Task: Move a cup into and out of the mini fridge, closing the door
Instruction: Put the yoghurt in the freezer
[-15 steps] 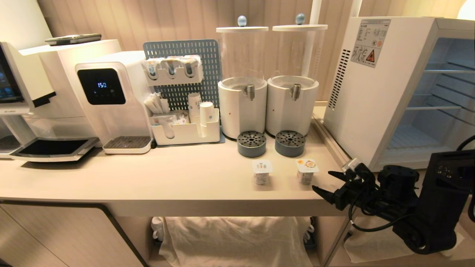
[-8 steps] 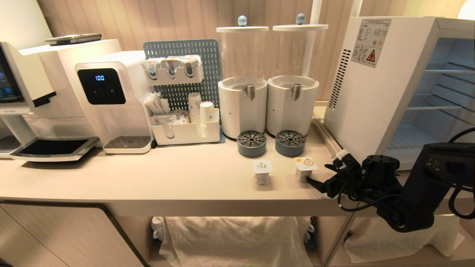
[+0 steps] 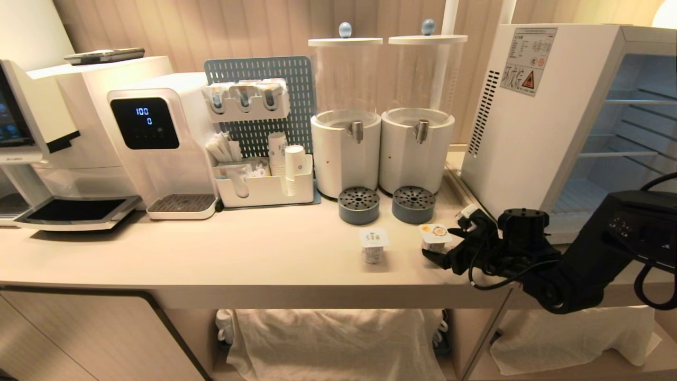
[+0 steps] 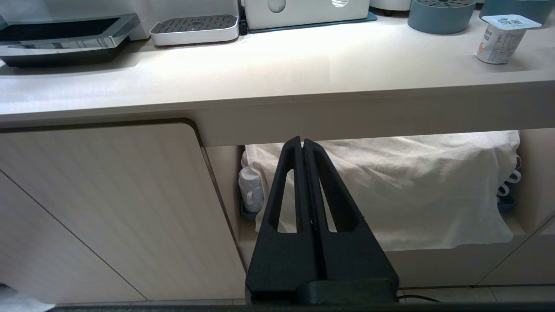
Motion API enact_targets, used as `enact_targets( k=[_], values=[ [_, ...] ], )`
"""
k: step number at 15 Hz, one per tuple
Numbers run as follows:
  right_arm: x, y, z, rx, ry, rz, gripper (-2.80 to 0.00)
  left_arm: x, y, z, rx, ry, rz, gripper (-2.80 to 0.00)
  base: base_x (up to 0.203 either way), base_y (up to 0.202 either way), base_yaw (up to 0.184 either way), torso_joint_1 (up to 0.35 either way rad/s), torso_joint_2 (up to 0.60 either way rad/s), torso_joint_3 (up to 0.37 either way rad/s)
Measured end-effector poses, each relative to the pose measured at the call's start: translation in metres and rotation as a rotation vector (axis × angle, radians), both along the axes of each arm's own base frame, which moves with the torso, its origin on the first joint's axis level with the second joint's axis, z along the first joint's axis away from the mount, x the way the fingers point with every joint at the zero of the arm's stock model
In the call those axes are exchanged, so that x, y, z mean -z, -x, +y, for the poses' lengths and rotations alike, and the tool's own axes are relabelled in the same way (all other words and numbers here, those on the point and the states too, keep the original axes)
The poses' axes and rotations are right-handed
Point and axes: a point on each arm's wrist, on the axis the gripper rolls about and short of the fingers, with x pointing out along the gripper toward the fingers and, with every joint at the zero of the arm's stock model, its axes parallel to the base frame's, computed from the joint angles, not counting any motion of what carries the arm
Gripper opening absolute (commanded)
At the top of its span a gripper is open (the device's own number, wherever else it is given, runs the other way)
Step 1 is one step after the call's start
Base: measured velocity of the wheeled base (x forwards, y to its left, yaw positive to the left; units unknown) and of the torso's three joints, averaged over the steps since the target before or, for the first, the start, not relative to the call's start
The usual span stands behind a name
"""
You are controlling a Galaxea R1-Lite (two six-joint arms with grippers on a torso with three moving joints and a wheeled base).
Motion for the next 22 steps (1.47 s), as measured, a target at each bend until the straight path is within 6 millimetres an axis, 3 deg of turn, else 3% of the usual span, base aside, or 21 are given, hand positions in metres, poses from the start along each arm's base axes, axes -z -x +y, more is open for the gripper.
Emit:
enact_targets(
  k=[6, 7, 12, 15, 18, 22],
  values=[
    [0.010, -0.028, 0.009, 0.037, 0.027, 0.033, 0.00, 0.000, 0.000, 0.000, 0.000, 0.012, 0.000, -2.80, 0.000, 0.000, 0.000, 0.000, 0.00, 0.000],
    [0.011, -0.030, 0.011, 0.032, 0.027, 0.034, -2.80, 0.000, 0.000, 0.000, 0.001, 0.012, 0.000, -2.80, 0.000, 0.000, 0.000, 0.000, 0.00, 0.000],
    [0.001, -0.026, 0.012, 0.034, 0.032, 0.052, -2.80, 0.000, 0.000, 0.000, 0.000, 0.013, 0.001, -2.80, 0.000, 0.000, 0.000, 0.000, 0.00, 0.000],
    [-0.029, -0.004, 0.009, 0.044, 0.006, 0.045, -2.80, 0.000, 0.000, 0.000, 0.000, 0.013, 0.001, -2.80, 0.000, 0.000, 0.000, 0.000, 0.00, 0.000],
    [-0.083, 0.046, -0.001, 0.088, -0.008, -0.013, -2.80, 0.000, 0.000, 0.000, -0.002, 0.010, 0.001, -2.80, 0.000, 0.000, 0.000, 0.000, 0.00, 0.000],
    [-0.153, 0.154, -0.024, 0.222, -0.016, -0.150, -2.80, 0.000, 0.000, 0.000, -0.005, 0.007, 0.001, -2.80, 0.000, 0.000, 0.000, 0.000, 0.00, 0.000]
  ],
)
